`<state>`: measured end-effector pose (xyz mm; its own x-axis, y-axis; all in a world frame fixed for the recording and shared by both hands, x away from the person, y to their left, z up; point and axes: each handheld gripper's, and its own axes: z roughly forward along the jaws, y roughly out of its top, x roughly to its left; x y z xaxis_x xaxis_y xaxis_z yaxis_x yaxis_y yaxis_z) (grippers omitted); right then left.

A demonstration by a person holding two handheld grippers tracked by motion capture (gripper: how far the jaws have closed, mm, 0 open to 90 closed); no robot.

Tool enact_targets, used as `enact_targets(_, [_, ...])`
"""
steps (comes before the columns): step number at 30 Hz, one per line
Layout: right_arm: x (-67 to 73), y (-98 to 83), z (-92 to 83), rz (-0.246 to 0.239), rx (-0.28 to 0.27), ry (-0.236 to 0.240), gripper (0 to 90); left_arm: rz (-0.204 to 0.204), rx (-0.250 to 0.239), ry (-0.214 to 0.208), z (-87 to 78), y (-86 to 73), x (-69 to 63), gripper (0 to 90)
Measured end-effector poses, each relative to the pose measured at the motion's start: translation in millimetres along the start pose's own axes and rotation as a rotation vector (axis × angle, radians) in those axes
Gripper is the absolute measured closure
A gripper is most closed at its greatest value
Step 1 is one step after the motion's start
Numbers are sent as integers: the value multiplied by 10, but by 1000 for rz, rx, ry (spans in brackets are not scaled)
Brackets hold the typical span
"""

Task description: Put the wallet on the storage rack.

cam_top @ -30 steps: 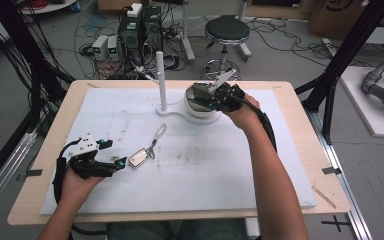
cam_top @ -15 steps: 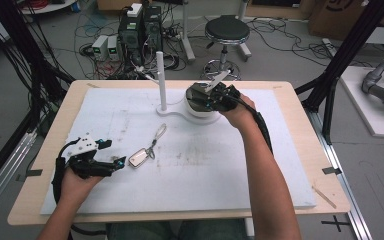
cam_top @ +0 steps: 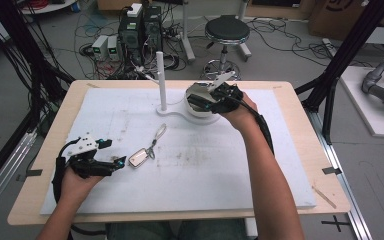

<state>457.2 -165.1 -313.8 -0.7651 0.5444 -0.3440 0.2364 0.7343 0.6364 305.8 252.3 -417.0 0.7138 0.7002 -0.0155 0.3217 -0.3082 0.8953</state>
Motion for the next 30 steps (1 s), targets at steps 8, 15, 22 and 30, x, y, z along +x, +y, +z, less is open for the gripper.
enact_targets(8, [72,-391,-522,89,-131,-24,440,13,-1,-6,12,32,-63,169])
enact_targets(15, [220,-875,-825,172,-207,-65,345,20,-6,-7,8,64,-89,169])
enact_targets(22, [443,-1274,-927,231,-290,-99,275,22,-9,-3,17,81,-99,169])
enact_targets(30, [681,-1495,-933,264,-375,-111,216,14,-10,-3,3,62,-64,169])
